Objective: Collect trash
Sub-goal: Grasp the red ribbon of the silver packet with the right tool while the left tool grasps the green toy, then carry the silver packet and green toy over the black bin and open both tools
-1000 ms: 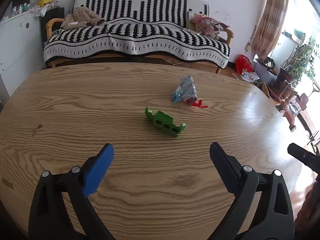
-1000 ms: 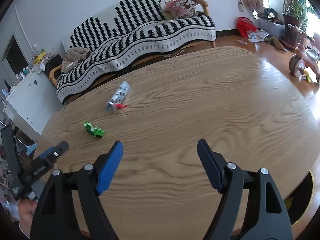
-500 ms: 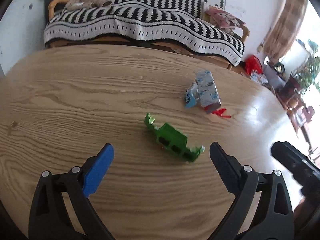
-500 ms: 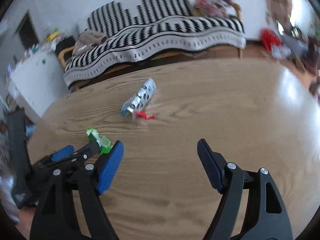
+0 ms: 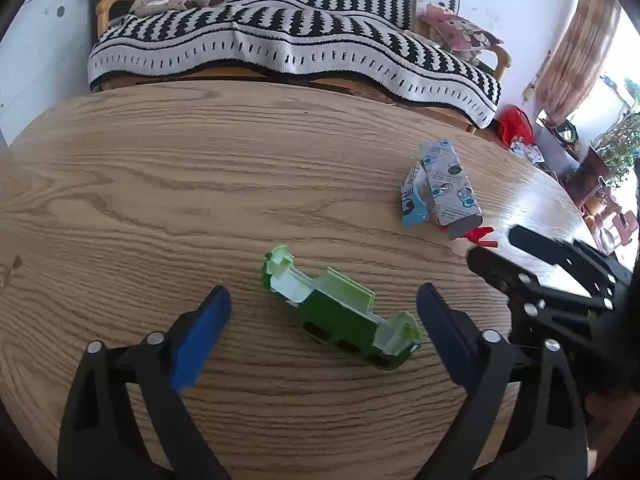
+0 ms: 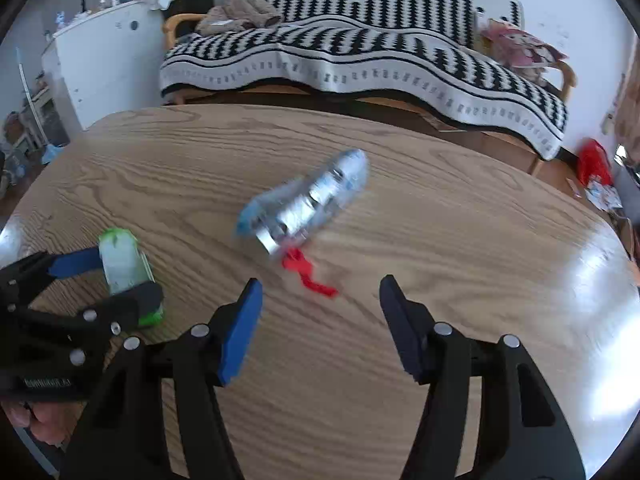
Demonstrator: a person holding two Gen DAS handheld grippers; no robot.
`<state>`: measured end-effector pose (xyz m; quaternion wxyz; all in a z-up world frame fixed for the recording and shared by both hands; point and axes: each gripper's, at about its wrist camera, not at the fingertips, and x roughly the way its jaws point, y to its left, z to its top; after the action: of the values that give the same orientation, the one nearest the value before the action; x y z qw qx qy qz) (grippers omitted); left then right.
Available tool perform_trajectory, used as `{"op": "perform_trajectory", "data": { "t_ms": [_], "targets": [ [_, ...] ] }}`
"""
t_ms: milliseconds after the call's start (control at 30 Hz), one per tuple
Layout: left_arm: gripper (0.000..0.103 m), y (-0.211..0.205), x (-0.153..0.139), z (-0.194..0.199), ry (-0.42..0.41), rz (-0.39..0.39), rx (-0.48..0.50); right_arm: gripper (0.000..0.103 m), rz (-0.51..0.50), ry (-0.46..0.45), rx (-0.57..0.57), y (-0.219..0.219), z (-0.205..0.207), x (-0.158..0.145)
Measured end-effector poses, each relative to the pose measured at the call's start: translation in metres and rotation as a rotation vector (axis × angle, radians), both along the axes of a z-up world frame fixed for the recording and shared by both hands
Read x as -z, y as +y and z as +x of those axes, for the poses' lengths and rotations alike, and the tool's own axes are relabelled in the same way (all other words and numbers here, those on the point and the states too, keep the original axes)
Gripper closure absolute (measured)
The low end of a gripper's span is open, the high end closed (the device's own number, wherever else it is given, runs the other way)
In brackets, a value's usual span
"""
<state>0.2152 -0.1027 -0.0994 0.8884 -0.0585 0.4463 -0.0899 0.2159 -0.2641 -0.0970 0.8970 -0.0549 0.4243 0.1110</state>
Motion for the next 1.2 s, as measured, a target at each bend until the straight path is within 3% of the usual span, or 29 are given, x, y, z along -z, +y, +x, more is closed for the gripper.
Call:
{"op": "perform_trajectory", "data": {
  "t_ms": [67, 100, 133, 233, 400, 533, 600, 700, 800, 933, 1000, 1067, 1167, 1200],
  "targets": [
    [0.025, 0.001, 0.000, 0.000, -0.009, 0.004, 0.006, 0.062, -0.002, 0.007, -0.015, 0.004, 0.007, 0.003],
    [0.033, 0.001, 0.000, -0.001, -0.010, 0.017, 0.008, 0.068, 0.005, 0.017, -0.027, 0.005, 0.009, 0.005],
    [0.045, 0.001, -0.001, -0.001, -0.011, 0.026, 0.014, 0.083, 0.008, 0.027, -0.036, 0.008, 0.012, 0.007],
    [0.057, 0.003, -0.001, -0.004, -0.006, 0.033, 0.034, 0.092, 0.010, 0.032, -0.048, 0.013, 0.005, 0.011],
    [0.057, 0.009, -0.005, -0.013, 0.018, 0.028, 0.046, 0.092, 0.097, 0.042, -0.016, 0.010, -0.033, 0.007],
    [0.057, 0.007, -0.018, -0.031, -0.008, 0.061, 0.088, 0.092, 0.201, 0.064, 0.002, 0.004, -0.076, -0.005],
    [0.057, 0.007, -0.028, -0.043, -0.026, 0.071, 0.106, 0.092, 0.315, 0.092, 0.019, -0.002, -0.101, -0.011],
    [0.057, 0.009, -0.042, -0.062, -0.054, 0.079, 0.130, 0.092, 0.370, 0.123, 0.032, -0.003, -0.131, -0.018],
    [0.057, 0.013, -0.055, -0.080, -0.072, 0.069, 0.142, 0.092, 0.546, 0.193, 0.069, -0.014, -0.158, -0.015],
    [0.057, 0.015, -0.070, -0.098, -0.082, 0.036, 0.159, 0.092, 0.654, 0.214, 0.120, -0.028, -0.185, -0.016],
    [0.057, 0.012, -0.074, -0.107, -0.093, 0.035, 0.166, 0.092, 0.795, 0.225, 0.149, -0.043, -0.199, -0.015],
    [0.057, 0.007, -0.076, -0.113, -0.094, 0.031, 0.175, 0.092, 0.742, 0.186, 0.171, -0.047, -0.212, -0.024],
    [0.057, -0.005, -0.078, -0.121, -0.104, 0.032, 0.201, 0.092, 0.763, 0.163, 0.182, -0.060, -0.226, -0.033],
    [0.057, -0.010, -0.078, -0.124, -0.107, 0.033, 0.212, 0.092, 0.817, 0.160, 0.179, -0.068, -0.229, -0.033]
  ]
}}
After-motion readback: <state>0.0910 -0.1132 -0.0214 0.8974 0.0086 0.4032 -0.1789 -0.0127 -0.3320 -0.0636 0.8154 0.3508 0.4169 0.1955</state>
